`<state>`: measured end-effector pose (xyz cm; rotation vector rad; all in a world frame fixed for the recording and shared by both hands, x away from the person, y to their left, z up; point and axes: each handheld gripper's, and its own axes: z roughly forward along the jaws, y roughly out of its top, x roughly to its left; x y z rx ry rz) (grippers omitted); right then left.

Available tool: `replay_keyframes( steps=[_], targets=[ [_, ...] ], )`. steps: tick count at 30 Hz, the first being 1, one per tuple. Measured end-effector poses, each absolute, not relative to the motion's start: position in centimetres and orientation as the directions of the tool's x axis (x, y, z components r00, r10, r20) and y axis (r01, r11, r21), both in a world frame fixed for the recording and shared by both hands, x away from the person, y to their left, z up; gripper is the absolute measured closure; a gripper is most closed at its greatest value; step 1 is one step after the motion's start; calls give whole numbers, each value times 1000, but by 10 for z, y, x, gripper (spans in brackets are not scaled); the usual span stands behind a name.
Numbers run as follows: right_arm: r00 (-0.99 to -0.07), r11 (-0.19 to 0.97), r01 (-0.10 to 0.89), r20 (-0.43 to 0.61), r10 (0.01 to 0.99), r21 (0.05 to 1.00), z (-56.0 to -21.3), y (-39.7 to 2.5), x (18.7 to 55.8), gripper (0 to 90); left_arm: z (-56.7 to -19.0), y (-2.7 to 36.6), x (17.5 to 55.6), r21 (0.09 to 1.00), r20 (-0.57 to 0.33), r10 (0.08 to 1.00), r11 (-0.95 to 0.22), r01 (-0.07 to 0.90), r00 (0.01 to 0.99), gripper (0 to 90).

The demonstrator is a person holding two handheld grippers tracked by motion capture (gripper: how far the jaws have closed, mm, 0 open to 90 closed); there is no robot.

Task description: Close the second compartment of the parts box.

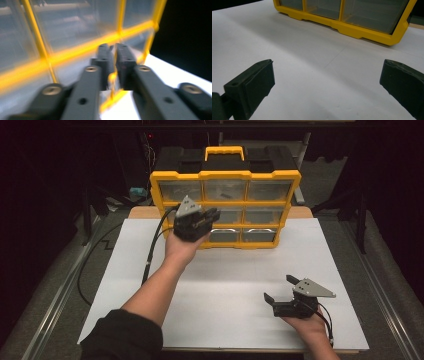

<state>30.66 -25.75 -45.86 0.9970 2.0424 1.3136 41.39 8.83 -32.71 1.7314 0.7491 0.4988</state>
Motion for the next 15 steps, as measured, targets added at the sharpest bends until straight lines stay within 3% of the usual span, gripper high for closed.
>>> replay_keyframes(
  steps=[6,9,11,12,15],
  targets=[
    [-600,265,304,-32,800,915,-458,-257,306,0,-380,130,377,953,-80,709,-152,263,700,461],
    [-597,266,301,-36,801,916,-458,-257,305,0,-404,153,363,933,-102,732,-164,320,673,182],
    [-597,262,301,-34,802,917,-457,-258,305,0,-418,170,352,923,-130,741,-153,354,659,45],
    [-596,262,301,-33,802,917,-457,-258,305,0,-425,177,346,918,-130,744,-159,363,655,0],
    [-592,262,304,-34,805,916,-457,-259,305,1,-442,200,328,921,-122,755,-156,358,644,0]
  ],
)
